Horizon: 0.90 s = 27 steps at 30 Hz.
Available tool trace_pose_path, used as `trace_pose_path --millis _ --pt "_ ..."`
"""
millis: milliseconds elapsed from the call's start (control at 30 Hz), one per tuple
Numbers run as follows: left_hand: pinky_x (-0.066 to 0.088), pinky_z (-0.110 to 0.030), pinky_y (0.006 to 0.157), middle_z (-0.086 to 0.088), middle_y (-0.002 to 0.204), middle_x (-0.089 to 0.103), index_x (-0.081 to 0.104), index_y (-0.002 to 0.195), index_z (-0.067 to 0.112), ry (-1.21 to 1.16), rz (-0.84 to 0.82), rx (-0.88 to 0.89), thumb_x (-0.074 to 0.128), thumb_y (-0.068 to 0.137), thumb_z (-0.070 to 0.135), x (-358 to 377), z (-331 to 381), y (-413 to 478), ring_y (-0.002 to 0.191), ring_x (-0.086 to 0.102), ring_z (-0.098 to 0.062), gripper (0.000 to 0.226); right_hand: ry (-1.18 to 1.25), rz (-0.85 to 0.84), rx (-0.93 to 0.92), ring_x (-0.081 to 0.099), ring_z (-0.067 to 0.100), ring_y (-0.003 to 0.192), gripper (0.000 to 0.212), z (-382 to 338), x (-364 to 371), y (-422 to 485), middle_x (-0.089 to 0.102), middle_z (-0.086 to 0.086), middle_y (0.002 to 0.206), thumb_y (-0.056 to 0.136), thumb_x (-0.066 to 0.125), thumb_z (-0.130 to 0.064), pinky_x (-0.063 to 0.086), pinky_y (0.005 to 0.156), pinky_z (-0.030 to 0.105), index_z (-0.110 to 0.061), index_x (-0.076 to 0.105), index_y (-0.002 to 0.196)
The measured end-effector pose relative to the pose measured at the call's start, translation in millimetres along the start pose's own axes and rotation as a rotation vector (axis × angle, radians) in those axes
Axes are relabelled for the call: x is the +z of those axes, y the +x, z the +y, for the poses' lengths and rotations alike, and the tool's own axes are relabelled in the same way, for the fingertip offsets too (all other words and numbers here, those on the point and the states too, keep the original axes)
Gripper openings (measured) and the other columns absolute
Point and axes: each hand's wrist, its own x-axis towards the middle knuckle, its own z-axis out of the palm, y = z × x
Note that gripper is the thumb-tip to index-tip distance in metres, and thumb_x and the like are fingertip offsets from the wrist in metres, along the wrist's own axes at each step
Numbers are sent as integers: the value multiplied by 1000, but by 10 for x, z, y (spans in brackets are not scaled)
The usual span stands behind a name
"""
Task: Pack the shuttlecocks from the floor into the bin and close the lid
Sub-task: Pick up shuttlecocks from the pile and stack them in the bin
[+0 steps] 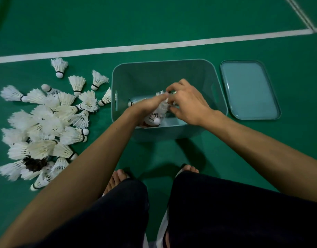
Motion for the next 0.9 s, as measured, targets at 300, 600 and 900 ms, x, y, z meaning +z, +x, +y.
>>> trace_pose_path --millis 300,600,900 --pt "53 -28 44 -17 115 61 57 101 7 511 144 -44 77 85 44 -211 -43 183 63 67 -27 45 -236 -61 578 50 37 115 24 297 87 312 57 21 123 80 68 10 45 73 40 4 67 104" --pt "52 -34 64 -11 136 55 58 128 10 971 -2 -12 66 93 28 -227 2 397 97 58 -28 40 207 -118 911 65 42 111 21 476 526 562 67 25 120 94 58 -3 52 85 37 5 67 111" --pt "46 -38 84 -13 152 43 34 153 14 963 -18 17 50 95 8 -297 115 466 104 47 -28 61 911 -35 1275 68 34 95 11 641 774 706 66 20 109 93 55 2 57 62 38 -1 62 101"
